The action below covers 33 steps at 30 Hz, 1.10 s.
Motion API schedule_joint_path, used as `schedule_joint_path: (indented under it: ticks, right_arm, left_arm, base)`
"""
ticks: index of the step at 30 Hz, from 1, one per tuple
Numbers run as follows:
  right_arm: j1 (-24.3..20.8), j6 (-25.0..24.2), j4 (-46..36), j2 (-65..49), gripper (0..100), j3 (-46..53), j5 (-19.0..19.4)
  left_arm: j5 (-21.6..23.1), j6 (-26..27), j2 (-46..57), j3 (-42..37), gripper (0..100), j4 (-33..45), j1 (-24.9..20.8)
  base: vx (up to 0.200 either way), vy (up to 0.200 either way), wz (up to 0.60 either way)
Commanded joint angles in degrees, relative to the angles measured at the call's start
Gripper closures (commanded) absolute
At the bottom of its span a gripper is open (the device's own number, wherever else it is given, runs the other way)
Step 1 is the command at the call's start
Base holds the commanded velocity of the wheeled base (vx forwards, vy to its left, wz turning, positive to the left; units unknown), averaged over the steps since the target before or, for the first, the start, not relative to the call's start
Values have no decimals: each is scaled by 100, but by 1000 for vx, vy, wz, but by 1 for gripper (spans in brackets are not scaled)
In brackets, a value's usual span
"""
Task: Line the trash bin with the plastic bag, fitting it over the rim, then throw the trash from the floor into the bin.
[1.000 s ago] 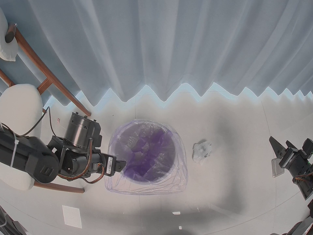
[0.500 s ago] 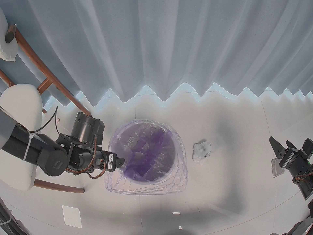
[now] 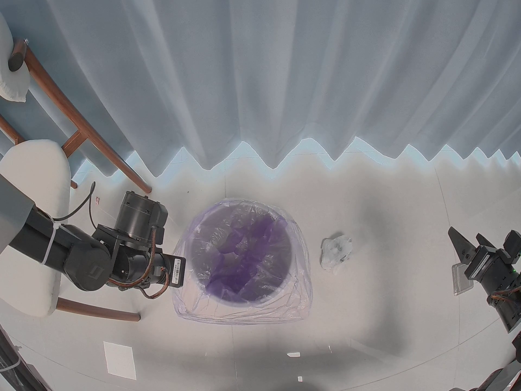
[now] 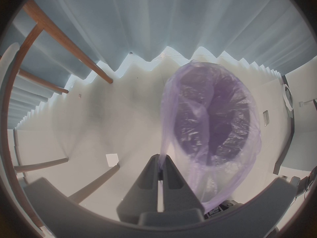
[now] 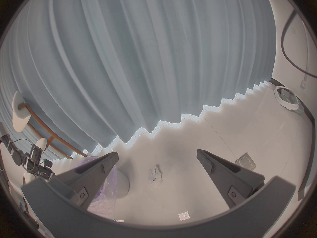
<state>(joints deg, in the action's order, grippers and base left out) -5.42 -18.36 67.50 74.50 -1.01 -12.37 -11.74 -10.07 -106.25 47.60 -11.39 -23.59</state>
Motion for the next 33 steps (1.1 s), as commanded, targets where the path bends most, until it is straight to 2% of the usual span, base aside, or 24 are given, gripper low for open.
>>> schedule_joint_path:
  ticks: [1, 9, 26, 33]
  right_arm:
    - [-2, -1, 0, 12, 0, 92, -2]
    - [-2, -1, 0, 3, 0, 92, -2]
    - [15, -10, -9, 3, 0, 92, -2]
    - [15, -1, -9, 12, 0, 92, -2]
  left_arm:
    - [5, 40, -18, -76, 100, -4, 223]
    - [31, 295, -343, -67, 100, -13, 636]
    - [40, 348, -1574, 443, 100, -189, 610]
    - [40, 339, -2136, 882, 100, -276, 636]
  base:
    - [0, 0, 0]
    - [0, 0, 0]
    - [0, 0, 0]
    - [0, 0, 0]
